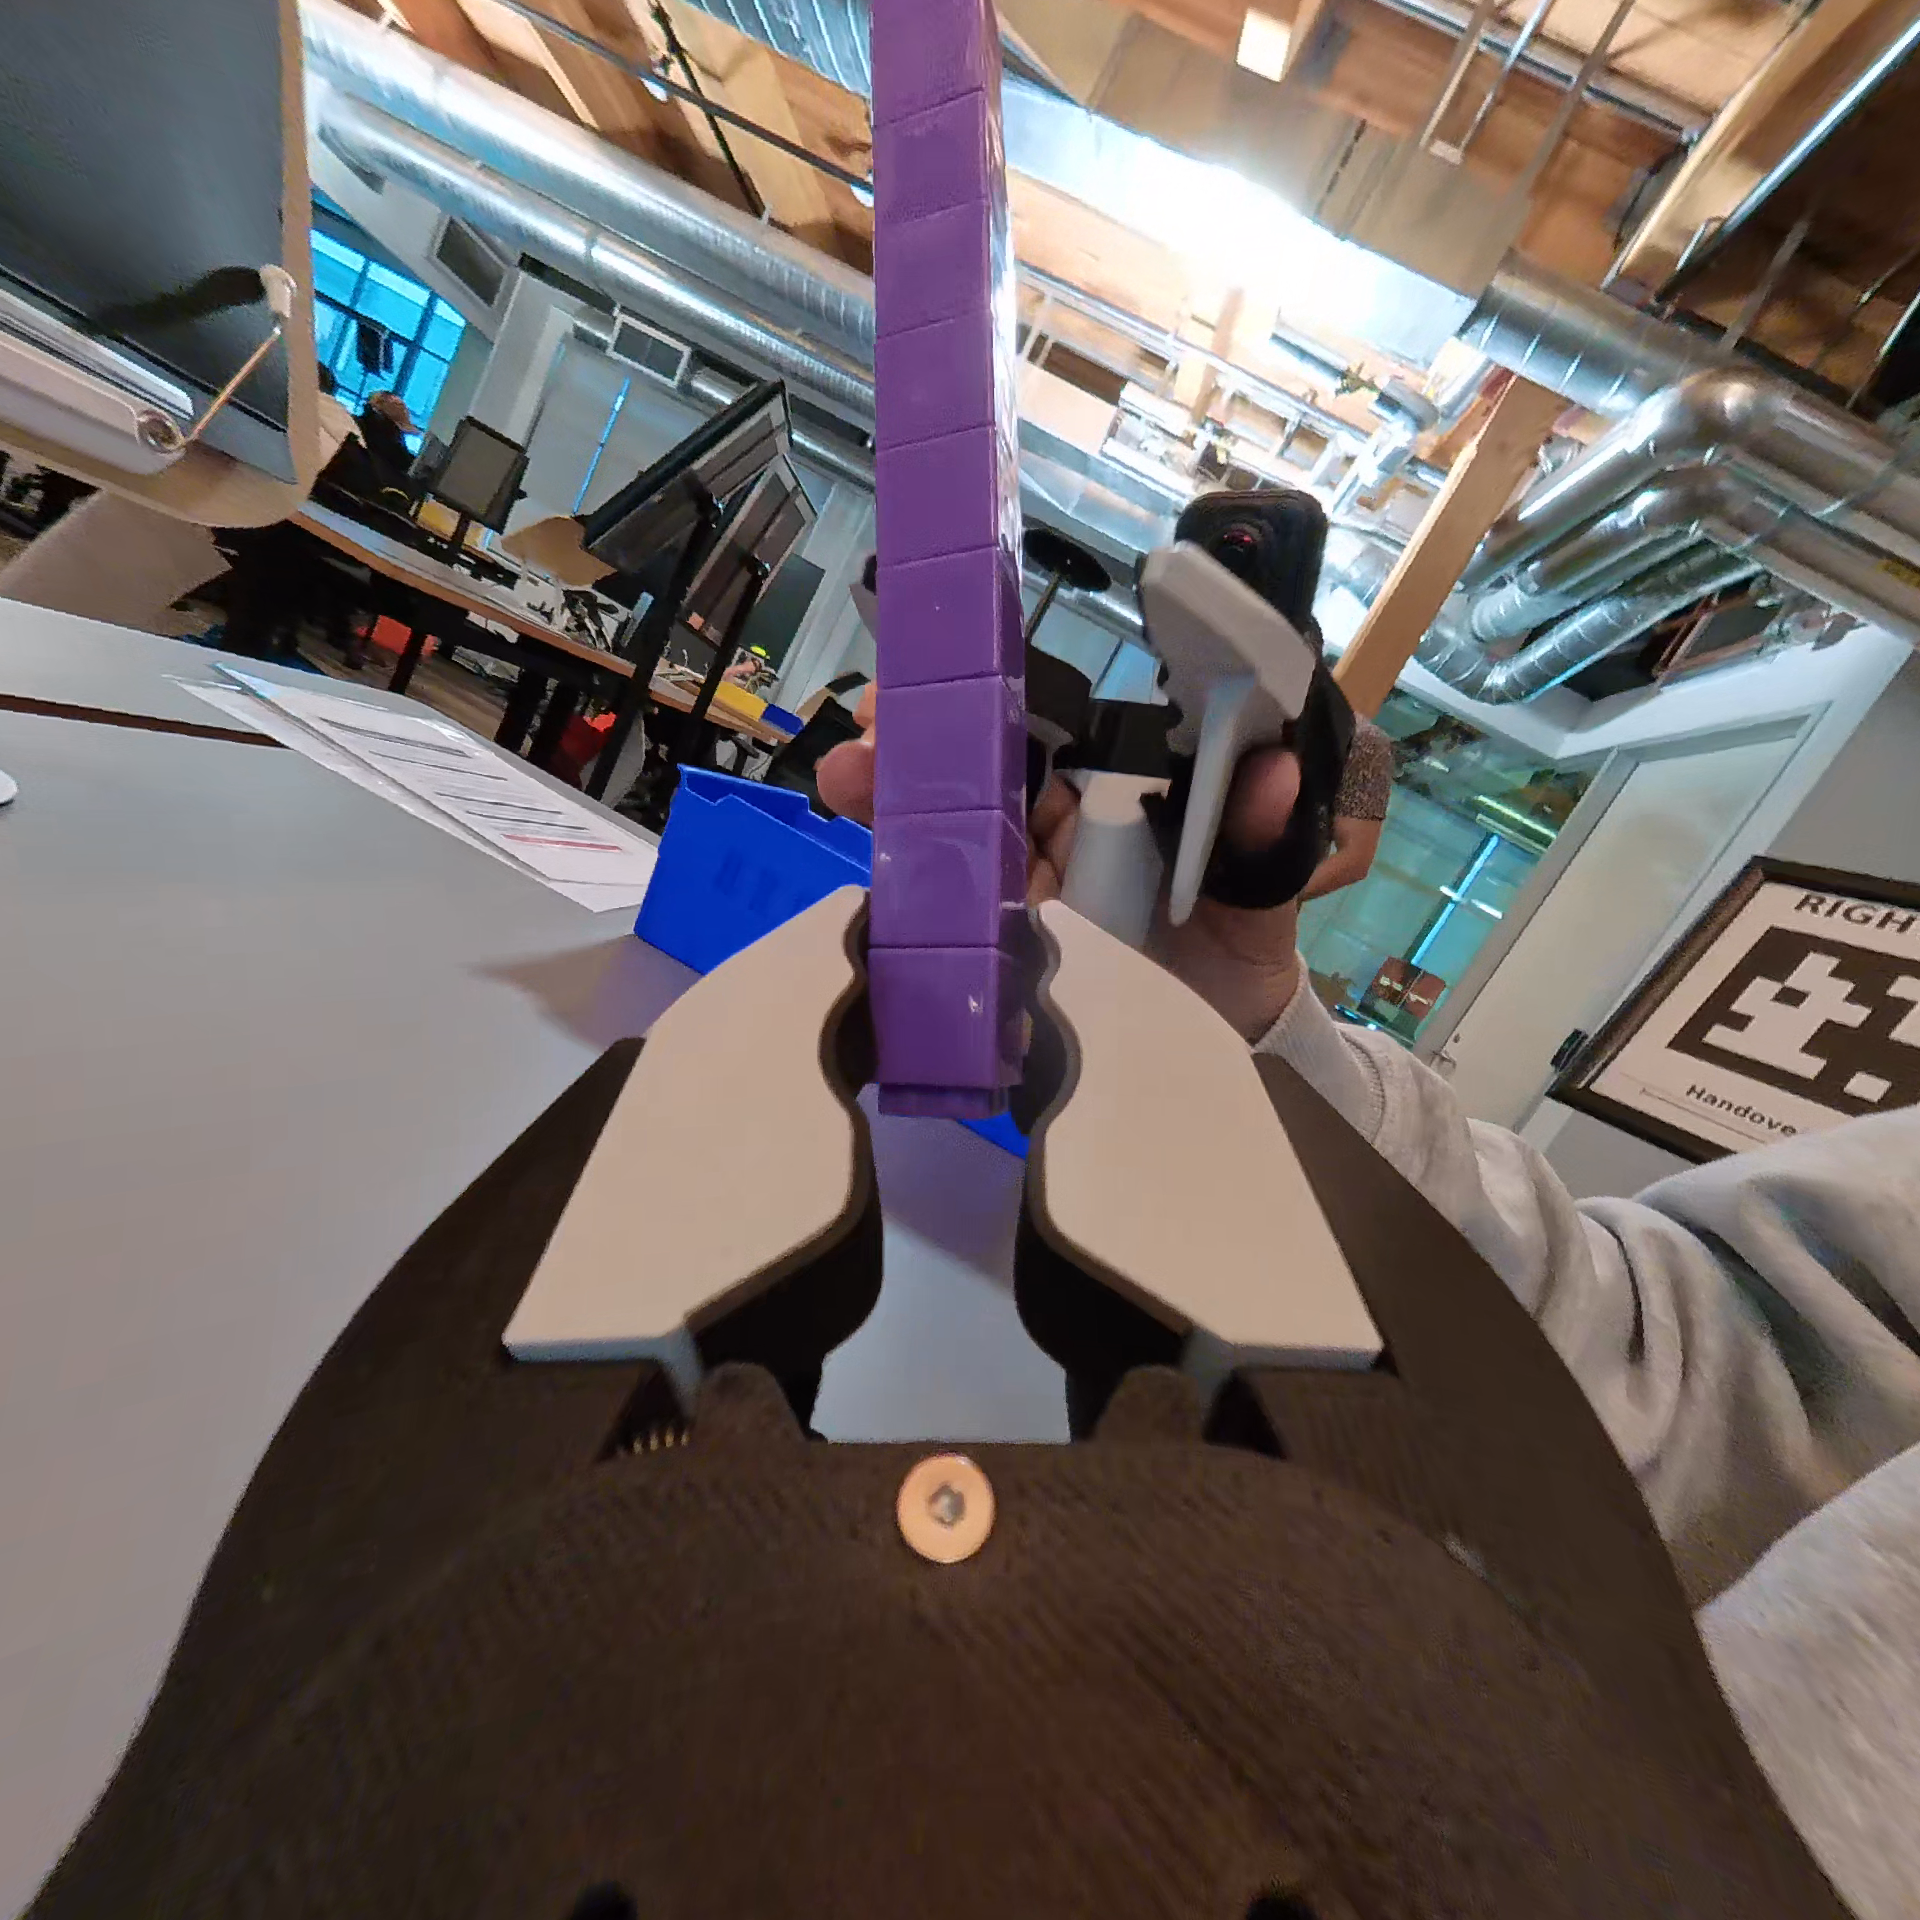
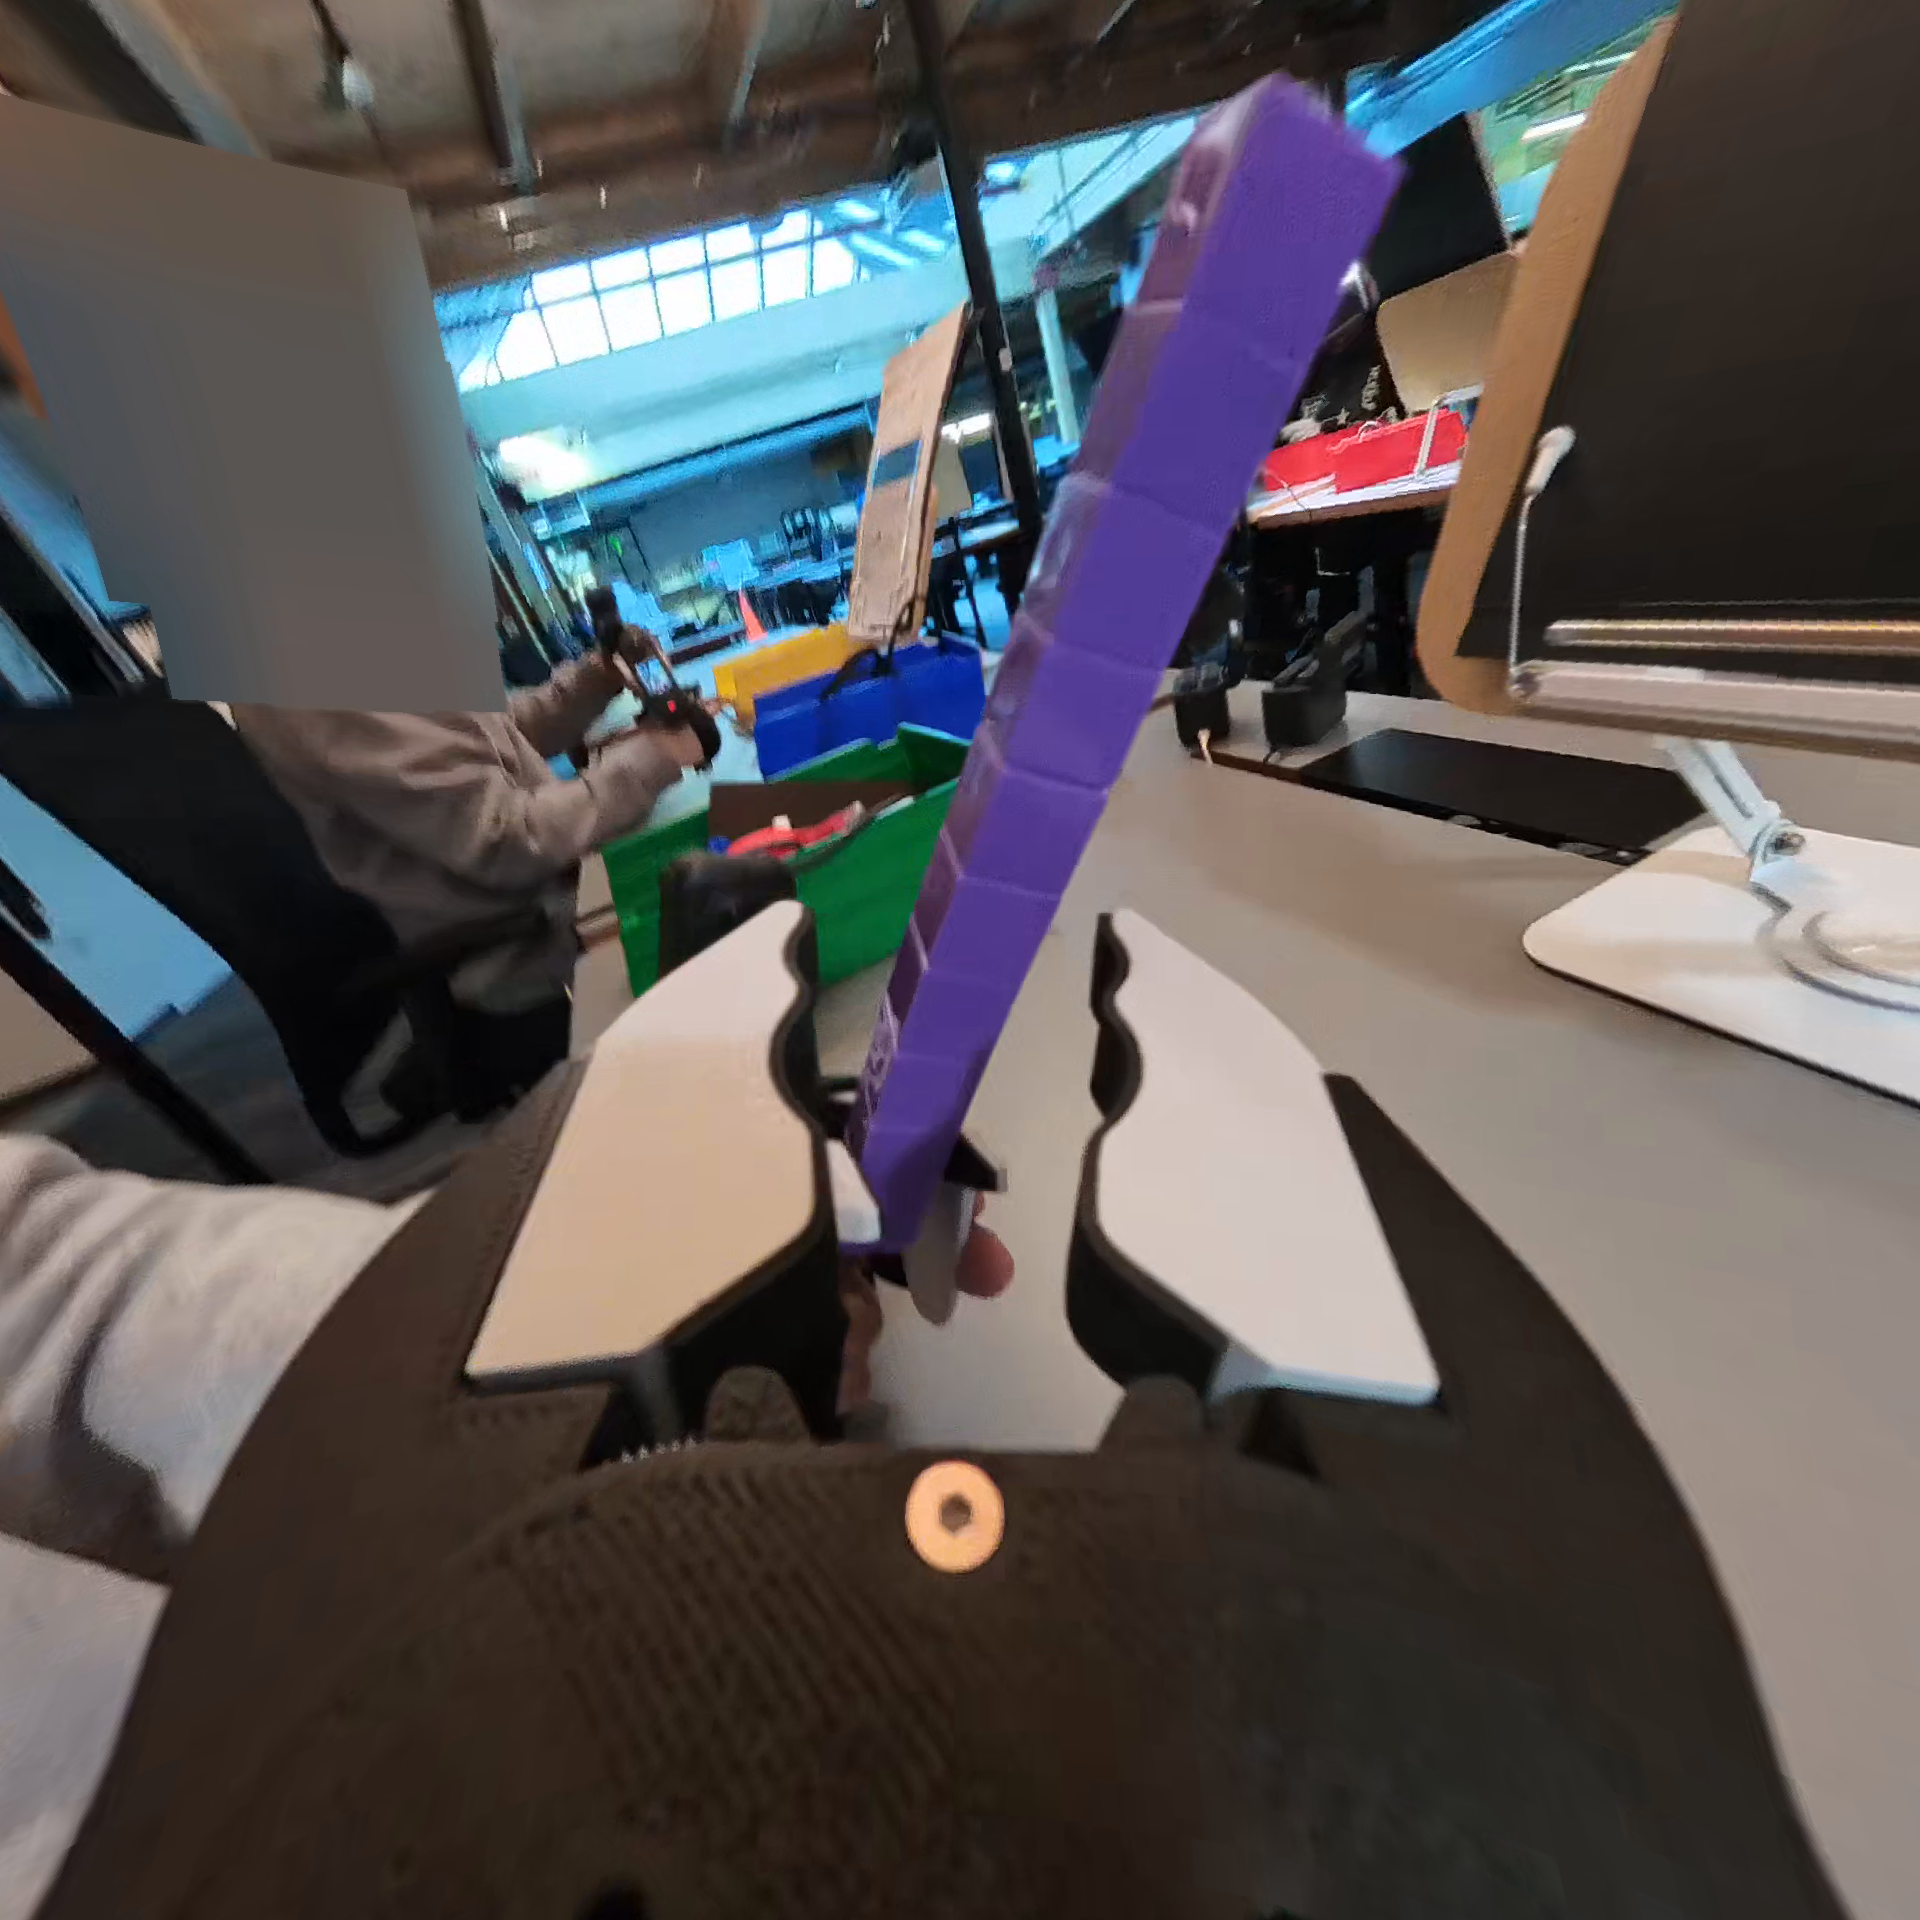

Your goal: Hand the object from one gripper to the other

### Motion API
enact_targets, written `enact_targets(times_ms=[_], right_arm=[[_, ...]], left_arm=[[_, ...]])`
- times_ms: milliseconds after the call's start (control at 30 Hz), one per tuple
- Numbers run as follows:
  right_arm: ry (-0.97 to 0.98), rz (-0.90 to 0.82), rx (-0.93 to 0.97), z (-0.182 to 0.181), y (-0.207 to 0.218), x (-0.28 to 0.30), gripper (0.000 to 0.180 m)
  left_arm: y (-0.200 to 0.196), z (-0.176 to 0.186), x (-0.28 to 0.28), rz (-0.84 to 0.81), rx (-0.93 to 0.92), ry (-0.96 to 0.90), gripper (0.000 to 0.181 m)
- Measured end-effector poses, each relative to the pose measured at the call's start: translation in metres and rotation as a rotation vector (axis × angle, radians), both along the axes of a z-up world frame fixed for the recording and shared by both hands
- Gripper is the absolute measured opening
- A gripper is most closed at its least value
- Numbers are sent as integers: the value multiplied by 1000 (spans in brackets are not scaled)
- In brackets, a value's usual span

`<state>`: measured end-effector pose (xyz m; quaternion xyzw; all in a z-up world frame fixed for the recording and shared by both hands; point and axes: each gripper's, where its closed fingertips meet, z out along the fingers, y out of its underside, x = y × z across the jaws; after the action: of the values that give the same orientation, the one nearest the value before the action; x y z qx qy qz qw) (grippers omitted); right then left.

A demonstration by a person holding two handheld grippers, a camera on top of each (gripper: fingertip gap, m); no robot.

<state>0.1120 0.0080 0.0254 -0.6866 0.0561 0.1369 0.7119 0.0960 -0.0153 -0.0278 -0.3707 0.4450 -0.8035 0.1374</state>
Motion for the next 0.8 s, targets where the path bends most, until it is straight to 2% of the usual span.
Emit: enact_targets(times_ms=[100, 433, 600, 667, 733, 800], right_arm=[[-87, -39, -17, -13, -1, -1, 29], [62, 82, 27, -28, -1, -6, 22], [100, 143, 63, -30, -4, -11, 22], [121, 156, 75, -32, -6, -10, 22], [127, 159, 68, -36, -7, -6, 22], [129, 170, 43, -44, -8, -5, 22]], left_arm=[[-4, -2, 1, -37, 27, 4, 26], [-19, -23, 5, -99, 140, 52, 24], [-21, -33, 8, -100, 219, 104, 64], [-19, -33, 8, -110, 236, 100, 67], [-14, -27, 5, -130, 220, 75, 79], [-5, -16, 0, -160, 162, 50, 78]])
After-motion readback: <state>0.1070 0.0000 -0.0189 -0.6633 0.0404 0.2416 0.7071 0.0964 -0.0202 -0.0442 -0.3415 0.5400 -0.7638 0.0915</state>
